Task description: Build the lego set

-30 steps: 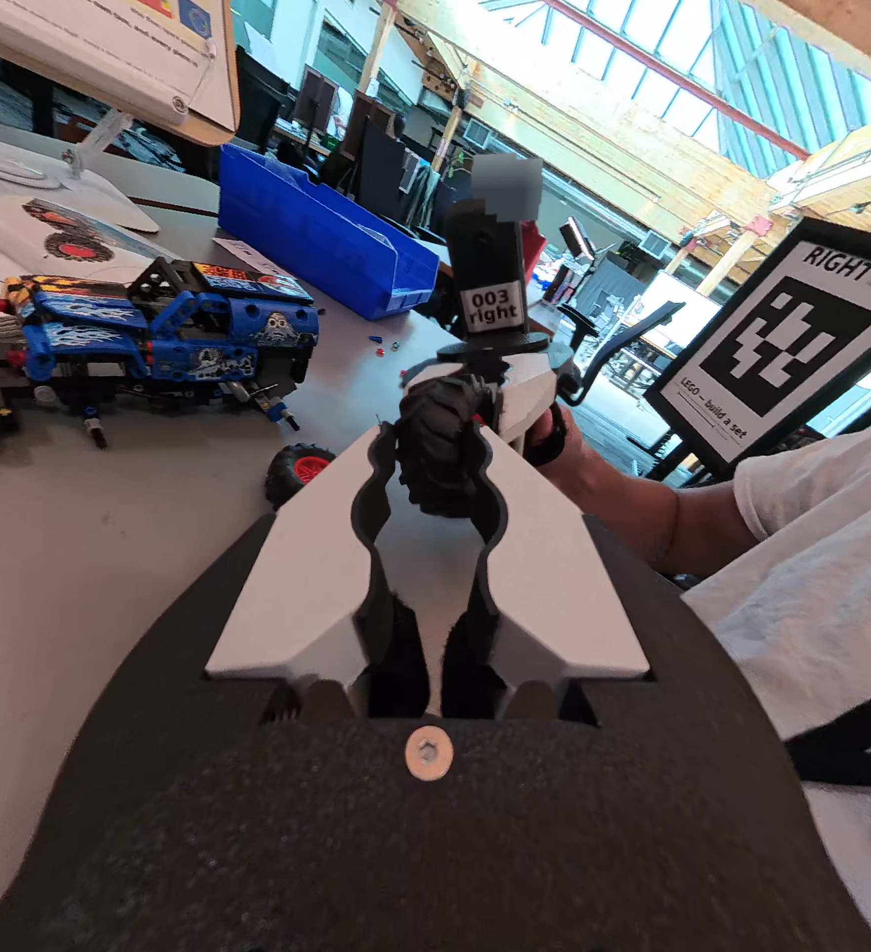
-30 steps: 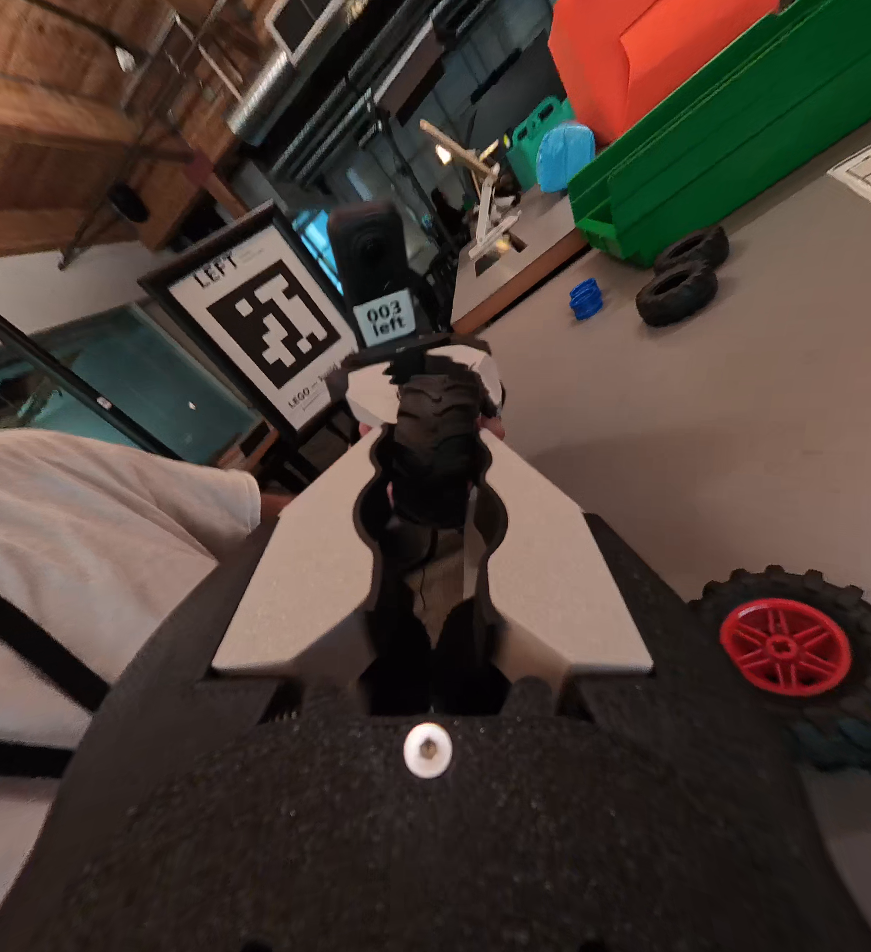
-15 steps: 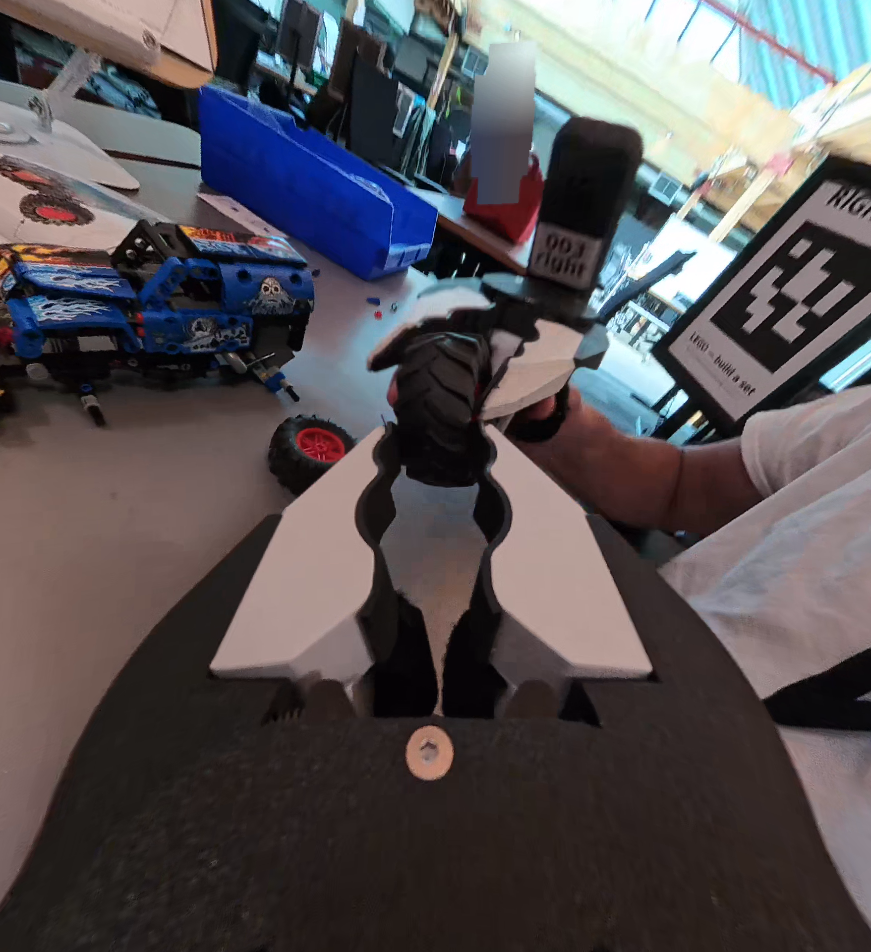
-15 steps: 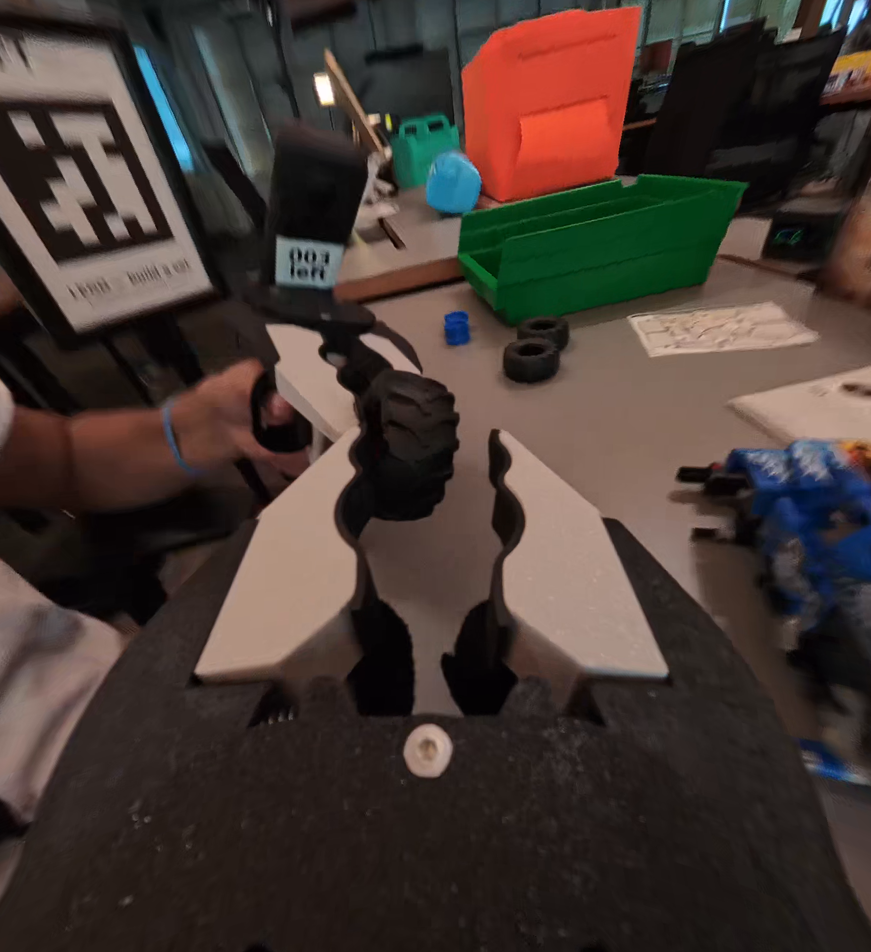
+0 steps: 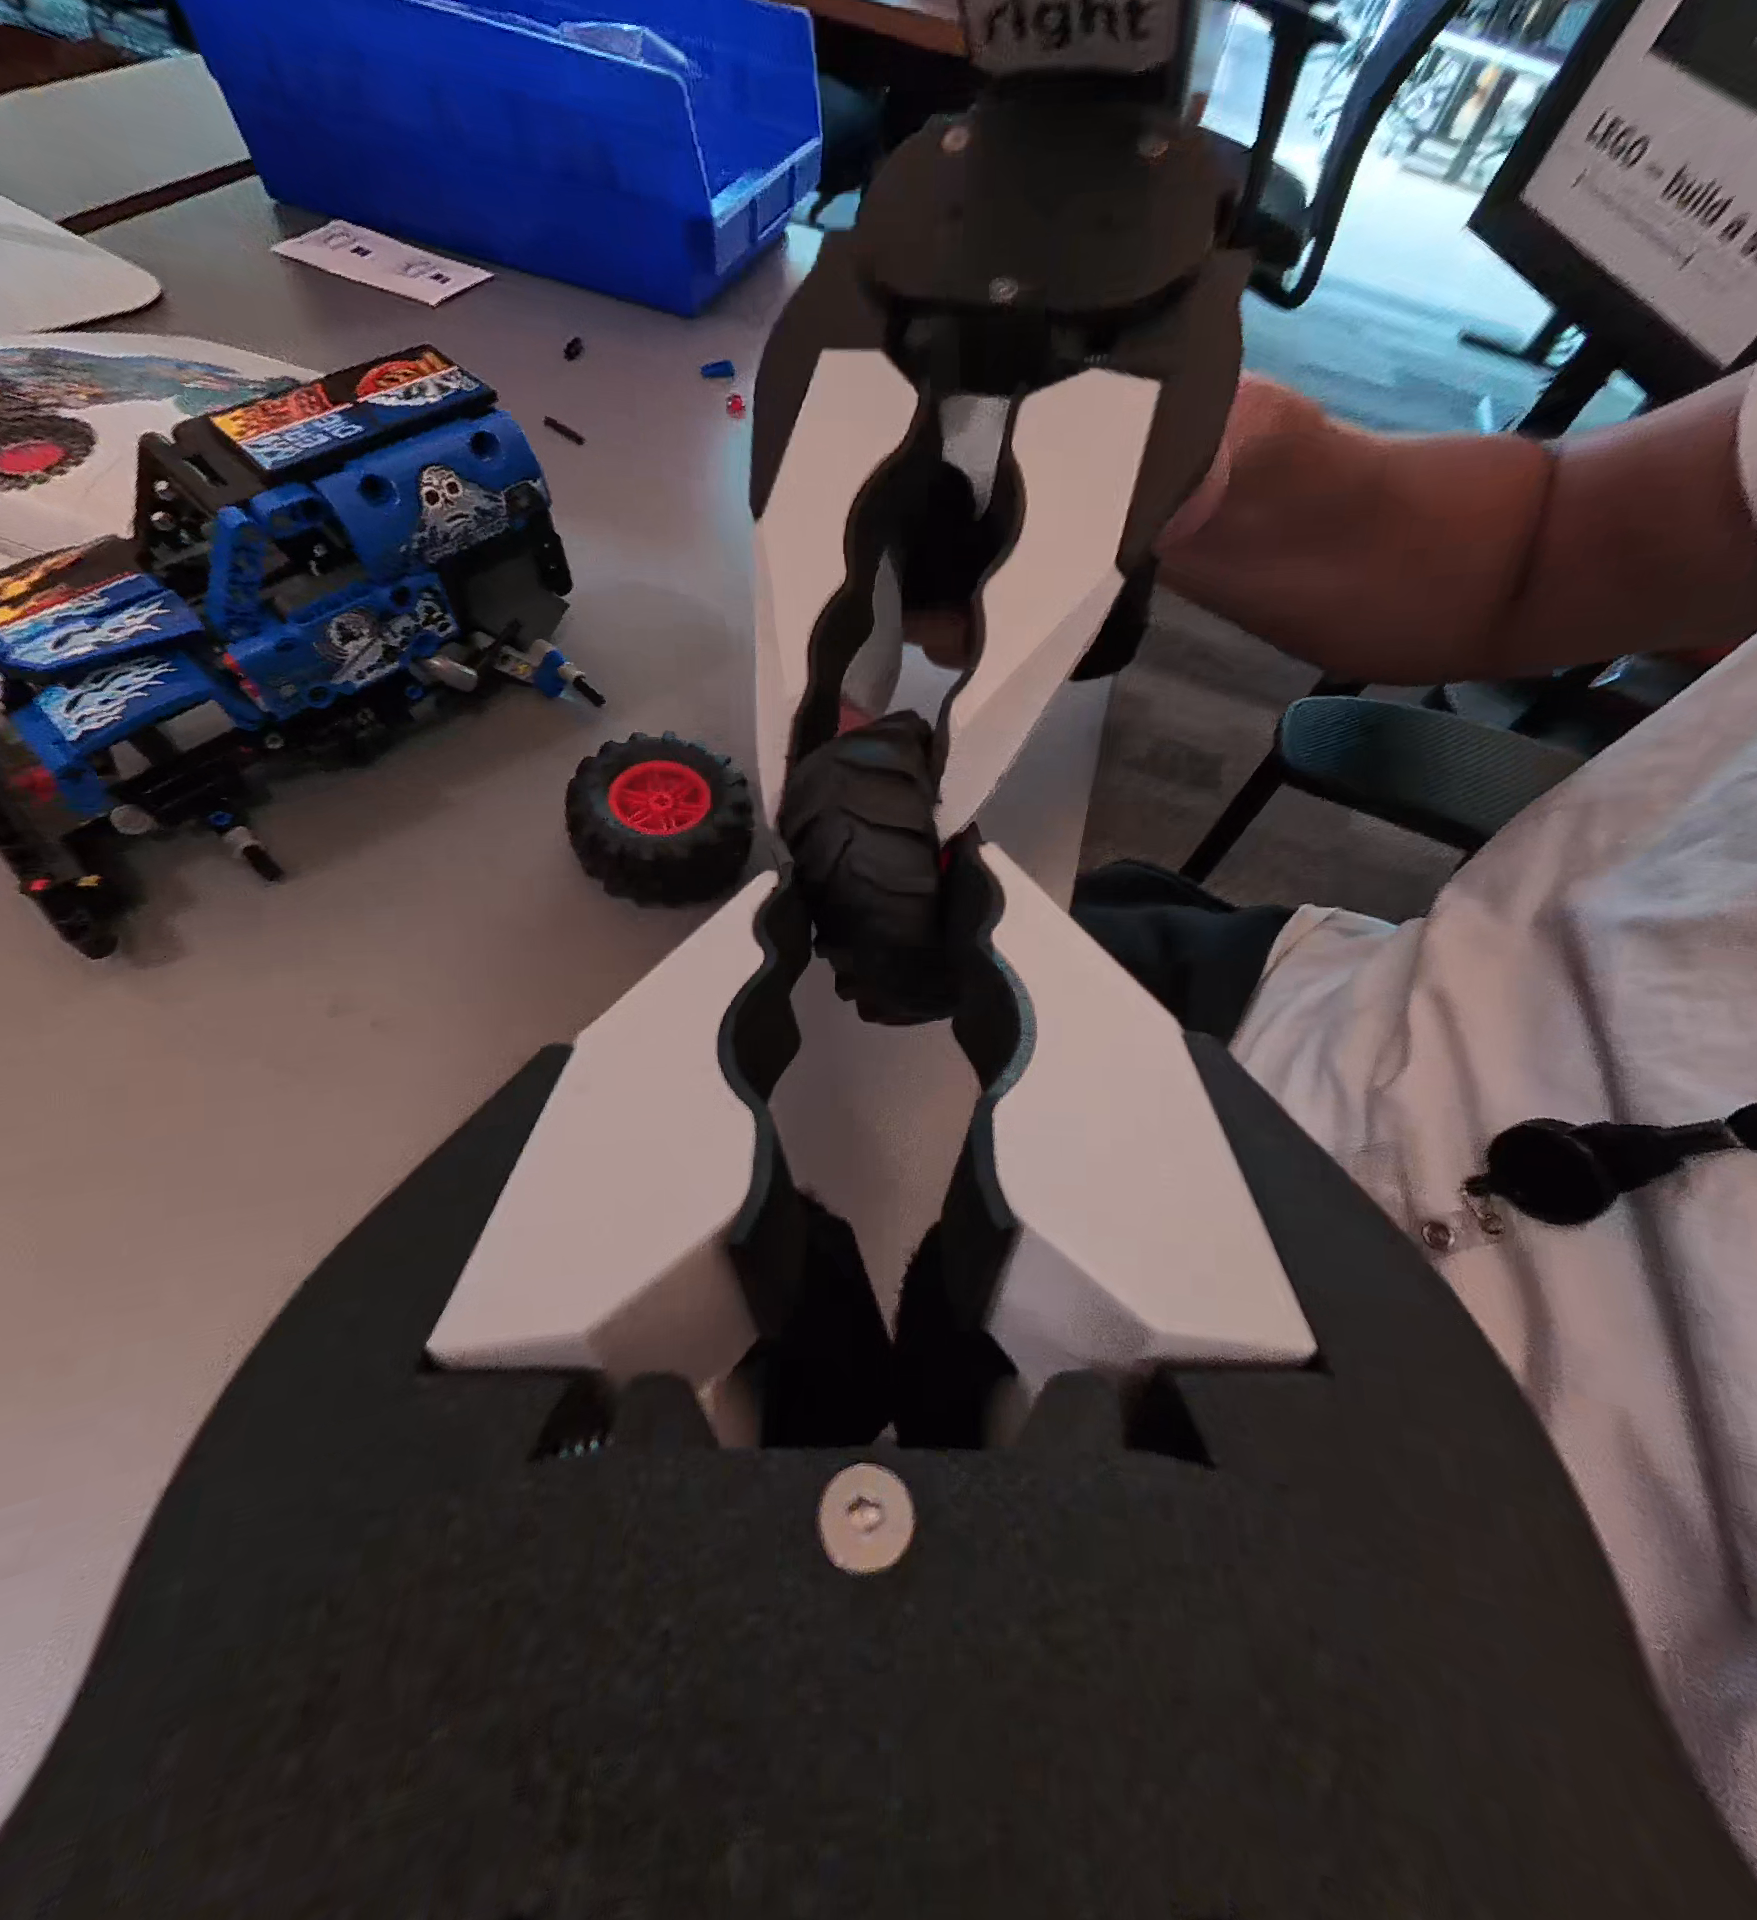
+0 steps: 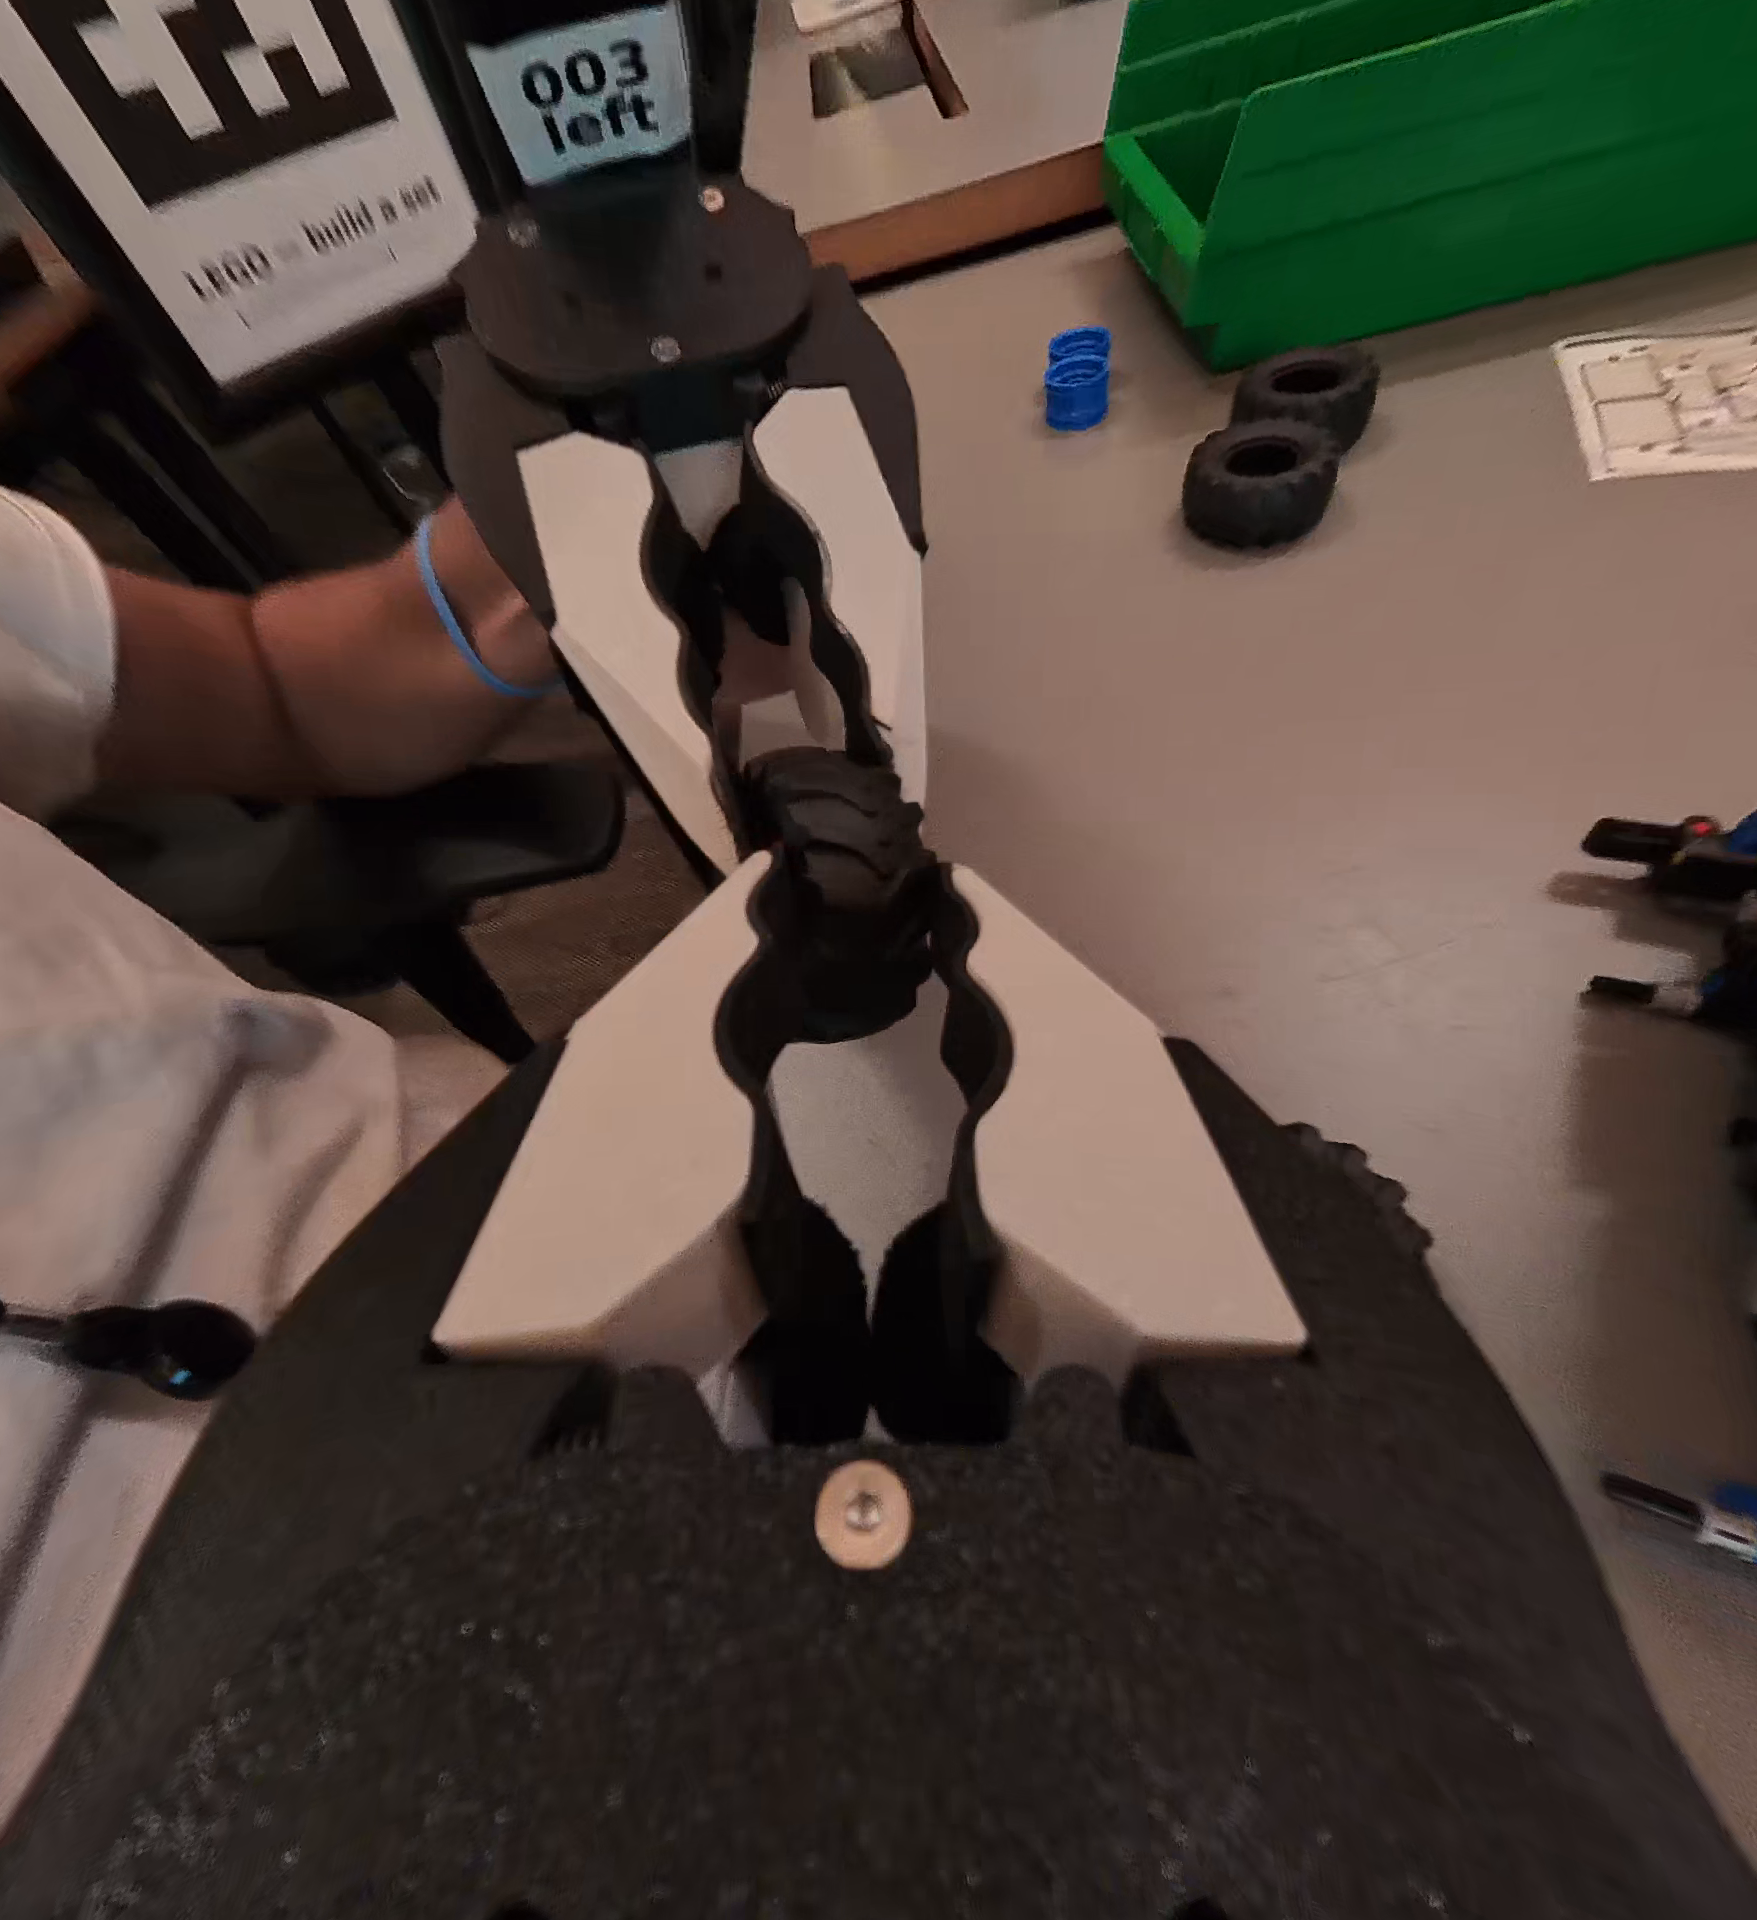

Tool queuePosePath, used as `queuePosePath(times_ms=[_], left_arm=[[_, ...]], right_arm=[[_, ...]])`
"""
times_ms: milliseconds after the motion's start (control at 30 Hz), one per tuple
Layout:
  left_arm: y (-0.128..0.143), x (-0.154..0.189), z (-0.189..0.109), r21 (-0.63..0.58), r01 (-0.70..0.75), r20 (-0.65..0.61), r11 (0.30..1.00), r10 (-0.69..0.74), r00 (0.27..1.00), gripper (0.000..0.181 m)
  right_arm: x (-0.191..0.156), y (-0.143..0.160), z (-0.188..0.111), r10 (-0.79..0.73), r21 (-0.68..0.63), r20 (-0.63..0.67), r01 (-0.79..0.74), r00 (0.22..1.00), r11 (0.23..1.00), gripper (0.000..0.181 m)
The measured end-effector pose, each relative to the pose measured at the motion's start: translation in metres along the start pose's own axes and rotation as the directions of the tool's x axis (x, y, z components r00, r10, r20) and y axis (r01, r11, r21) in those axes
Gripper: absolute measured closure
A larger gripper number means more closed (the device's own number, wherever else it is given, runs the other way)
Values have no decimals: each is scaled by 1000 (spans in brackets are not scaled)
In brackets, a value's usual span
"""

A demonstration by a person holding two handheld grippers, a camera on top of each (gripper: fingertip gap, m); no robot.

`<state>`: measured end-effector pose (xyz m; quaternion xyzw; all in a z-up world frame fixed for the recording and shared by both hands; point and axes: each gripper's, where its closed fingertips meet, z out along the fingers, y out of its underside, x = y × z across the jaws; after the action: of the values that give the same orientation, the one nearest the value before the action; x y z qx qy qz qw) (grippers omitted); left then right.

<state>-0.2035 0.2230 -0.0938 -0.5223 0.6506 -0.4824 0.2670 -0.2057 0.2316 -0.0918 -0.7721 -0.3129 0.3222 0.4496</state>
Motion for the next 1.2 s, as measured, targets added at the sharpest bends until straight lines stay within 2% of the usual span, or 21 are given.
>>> queuePosePath(times_ms=[133, 167, 233, 267, 400, 500, 567, 600, 667, 767, 833, 933, 1000, 1033, 1133, 1200], left_arm=[[-2, 2, -1, 31, 26, -61, 999, -24, 998, 155], [-1, 0, -1, 23, 18, -54, 1000, -17, 998, 155], [3, -3, -1, 3, -11, -41, 1000, 11, 999, 155], [4, -2, -2, 5, -14, -55, 1000, 14, 998, 155], [-4, -2, -2, 72, 9, -65, 997, -4, 998, 154], [-14, -16, -3, 178, 138, -16, 974, -138, 990, 152], [-9, -23, 0, 186, 183, 24, 965, -191, 981, 127], [-9, -23, 1, 203, 194, 23, 960, -203, 979, 127], [-15, -21, 1, 255, 207, 6, 944, -216, 976, 139], [-21, -18, 1, 288, 237, -47, 928, -234, 971, 153], [-15, -14, 4, 237, 244, -68, 941, -234, 970, 155], [-4, -4, 9, 123, 195, -93, 973, -185, 978, 155], [3, 0, 12, 32, 116, -69, 993, -114, 991, 155], [5, 1, 12, -2, 68, -48, 998, -68, 997, 156], [7, 4, 10, -69, -33, -18, 997, 32, 999, 155], [-2, -2, 9, -20, -23, 28, 1000, 23, 999, 155]], right_arm=[[-4, -1, 2, 192, 54, 136, -201, 972, 978, 154], [-2, 0, 3, 161, 54, 108, -167, 981, 984, 153], [3, 2, 6, 2, 40, -8, -2, 1000, 999, 151], [0, 1, 6, -36, 31, -15, 36, 999, 999, 153], [1, -4, 3, 49, 21, 32, -50, 998, 999, 154], [17, -17, -4, 124, 117, -27, -120, 992, 986, 155], [27, -28, -10, 143, 222, -83, -121, 986, 967, 155], [27, -28, -9, 117, 235, -119, -87, 986, 968, 155], [22, -30, -5, 76, 271, -173, -27, 982, 962, 154], [19, -32, -4, 107, 337, -200, -34, 974, 941, 154], [18, -26, -4, 73, 286, -187, -17, 980, 958, 154], [15, -22, -6, -223, 121, -262, 261, 939, 958, 139], [8, -15, -4, -380, -23, -236, 386, 894, 922, 147], [3, -11, -2, -408, -67, -190, 403, 893, 913, 154], [-2, -6, -2, -350, -110, -118, 338, 929, 935, 155], [5, -13, -3, -313, -69, -168, 306, 935, 950, 156]])
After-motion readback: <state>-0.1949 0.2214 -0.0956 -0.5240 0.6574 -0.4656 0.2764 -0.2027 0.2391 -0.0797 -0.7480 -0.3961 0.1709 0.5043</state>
